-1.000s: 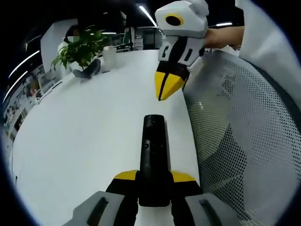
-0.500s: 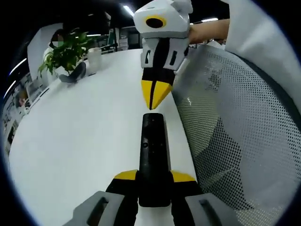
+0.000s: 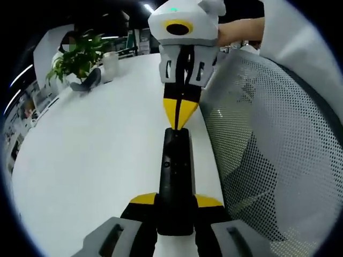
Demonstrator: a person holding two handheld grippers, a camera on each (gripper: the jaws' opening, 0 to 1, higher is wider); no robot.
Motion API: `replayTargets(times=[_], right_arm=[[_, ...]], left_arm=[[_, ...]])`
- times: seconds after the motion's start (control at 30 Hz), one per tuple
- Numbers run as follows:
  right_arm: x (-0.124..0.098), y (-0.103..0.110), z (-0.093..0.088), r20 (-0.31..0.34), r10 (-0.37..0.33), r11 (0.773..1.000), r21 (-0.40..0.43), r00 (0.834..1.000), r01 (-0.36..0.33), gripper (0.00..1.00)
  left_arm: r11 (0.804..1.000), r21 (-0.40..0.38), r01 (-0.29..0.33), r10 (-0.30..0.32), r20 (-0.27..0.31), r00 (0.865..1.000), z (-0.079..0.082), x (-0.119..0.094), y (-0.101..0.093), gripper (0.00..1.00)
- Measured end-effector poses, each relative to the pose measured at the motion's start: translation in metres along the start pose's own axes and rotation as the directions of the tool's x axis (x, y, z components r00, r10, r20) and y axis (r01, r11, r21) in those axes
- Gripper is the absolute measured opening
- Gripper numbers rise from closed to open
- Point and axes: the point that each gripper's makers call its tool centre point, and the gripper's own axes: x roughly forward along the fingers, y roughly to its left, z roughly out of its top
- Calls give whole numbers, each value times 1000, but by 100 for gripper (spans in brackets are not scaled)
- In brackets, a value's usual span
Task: Press the specified remote control buttons in sequence, fully releasing each button before pressing the next.
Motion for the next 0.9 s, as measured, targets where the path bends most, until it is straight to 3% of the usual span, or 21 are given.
replayTargets(times=[0.23, 0.33, 0.4, 0.43, 0.5, 0.53, 0.6, 0.7, 0.77, 0.83, 0.9], right_arm=[[2, -1, 2, -104, 0, 999, -50, 995, -5, 0], [2, -2, 0, -105, -1, 1000, -23, 994, -1, 0], [2, -3, 1, -80, -9, 998, 69, 997, 14, 0], [2, -4, 2, -81, -19, 997, 70, 997, 24, 0], [3, -3, 2, -88, -33, 999, -8, 996, 32, 0], [3, -2, 2, -86, -35, 999, 3, 996, 36, 0], [3, -3, 1, -60, -46, 998, 39, 997, 48, 0], [2, -5, 4, 47, -91, 989, 122, 995, 85, 0], [1, -5, 4, 131, -125, 981, 167, 984, 102, 0], [0, -6, 4, 192, -136, 957, 278, 972, 79, 0], [-2, -5, 4, 197, -96, 954, 300, 976, 33, 0]], left_arm=[[1000, -23, -19, 19, 0, 1000, 1, 0, 0, 24], [999, -31, -26, 26, 9, 1000, 1, 0, 0, 24], [999, -35, -30, 30, 12, 999, 1, 0, 1, 24], [999, -35, -31, 32, 13, 999, 1, 0, 1, 24], [999, -37, -33, 34, 13, 999, 1, 0, 1, 24], [998, -42, -35, 36, 15, 999, 1, 0, 1, 24], [998, -44, -40, 41, 18, 999, 1, 1, 1, 24], [997, -55, -48, 49, 27, 998, 1, 1, 1, 24], [997, -60, -53, 56, 36, 998, 1, 1, 0, 24], [995, -74, -64, 67, 46, 997, 1, 0, 1, 25], [995, -77, -70, 74, 53, 996, 0, 0, -1, 25]])
